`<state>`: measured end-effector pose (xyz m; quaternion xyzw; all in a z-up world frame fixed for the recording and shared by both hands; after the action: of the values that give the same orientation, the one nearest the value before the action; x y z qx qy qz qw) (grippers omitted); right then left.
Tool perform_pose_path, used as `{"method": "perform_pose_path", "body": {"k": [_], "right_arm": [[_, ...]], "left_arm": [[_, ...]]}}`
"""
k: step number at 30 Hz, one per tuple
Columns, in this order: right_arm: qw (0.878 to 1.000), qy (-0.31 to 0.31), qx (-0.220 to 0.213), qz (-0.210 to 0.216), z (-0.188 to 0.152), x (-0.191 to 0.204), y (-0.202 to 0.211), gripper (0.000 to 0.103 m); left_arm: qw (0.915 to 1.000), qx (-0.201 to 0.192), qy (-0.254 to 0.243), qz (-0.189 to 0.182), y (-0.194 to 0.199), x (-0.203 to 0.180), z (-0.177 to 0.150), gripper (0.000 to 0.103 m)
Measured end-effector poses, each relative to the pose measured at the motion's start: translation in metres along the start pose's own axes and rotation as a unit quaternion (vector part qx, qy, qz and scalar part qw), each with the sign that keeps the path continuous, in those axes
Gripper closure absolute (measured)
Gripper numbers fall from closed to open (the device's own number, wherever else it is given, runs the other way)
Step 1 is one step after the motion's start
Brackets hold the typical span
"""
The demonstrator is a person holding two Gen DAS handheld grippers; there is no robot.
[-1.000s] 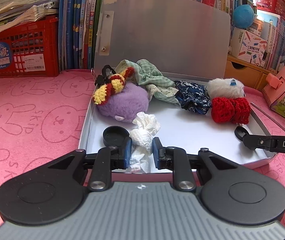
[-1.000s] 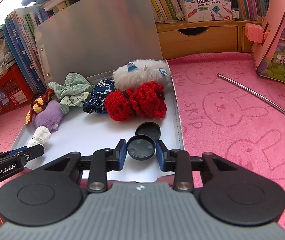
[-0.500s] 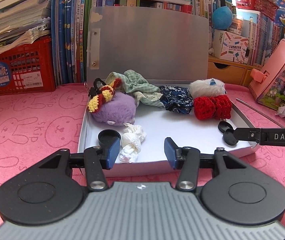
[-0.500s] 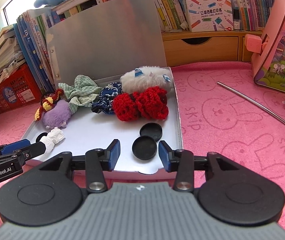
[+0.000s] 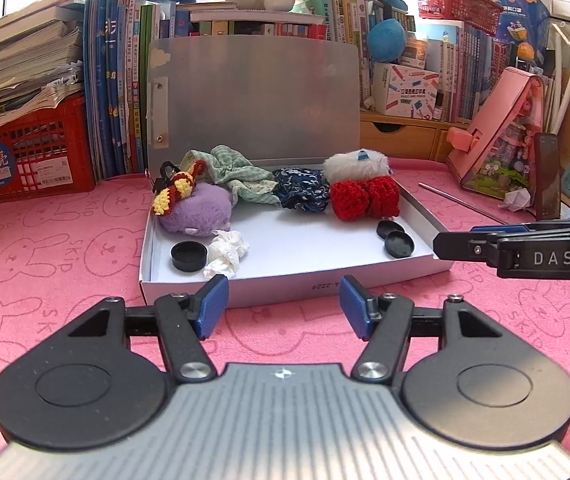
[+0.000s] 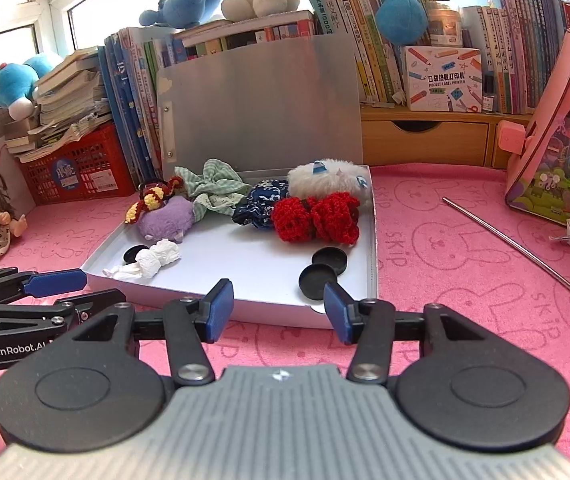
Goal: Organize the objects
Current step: 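Open both tools to release the tissue and lid into the box, withdraw, then move the left tool to a black lid while the right tool reaches the clear plastic dome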
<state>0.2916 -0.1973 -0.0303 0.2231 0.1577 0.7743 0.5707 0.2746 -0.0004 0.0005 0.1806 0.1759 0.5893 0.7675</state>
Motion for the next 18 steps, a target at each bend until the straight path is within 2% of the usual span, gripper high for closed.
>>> {"method": "perform_pose_path", "body": {"k": [3,11,18], "right_arm": [[1.0,0.013,-0.005,0.001,-0.006,0.005,0.01,0.034],[0.999,0.042,0.002,0.002,-0.033,0.014,0.031,0.027],[0.999,0.043,0.01,0.002,-0.054,0.014,0.047,0.025]], "left_arm": [[0.9999,-0.002,-0.008,-0.009,0.012,-0.008,-0.005,0.027],[0.9995,0.014,-0.008,-0.026,0.031,-0.021,-0.029,0.026],[0.9989,0.024,-0.001,-0.039,0.048,-0.027,-0.049,0.025]]}}
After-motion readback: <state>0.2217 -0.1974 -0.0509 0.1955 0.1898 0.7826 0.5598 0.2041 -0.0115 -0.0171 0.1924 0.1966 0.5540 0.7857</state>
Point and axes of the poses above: each gripper's, at about its wrist camera, not at the fingertips, and y roughly against the way its jaws point, x to its left, z to its top, the point moved 9 cm from there along -y, roughly the way its jaws point, and after that the axes turned 3 degrees about -x, right-handed, at the moved point
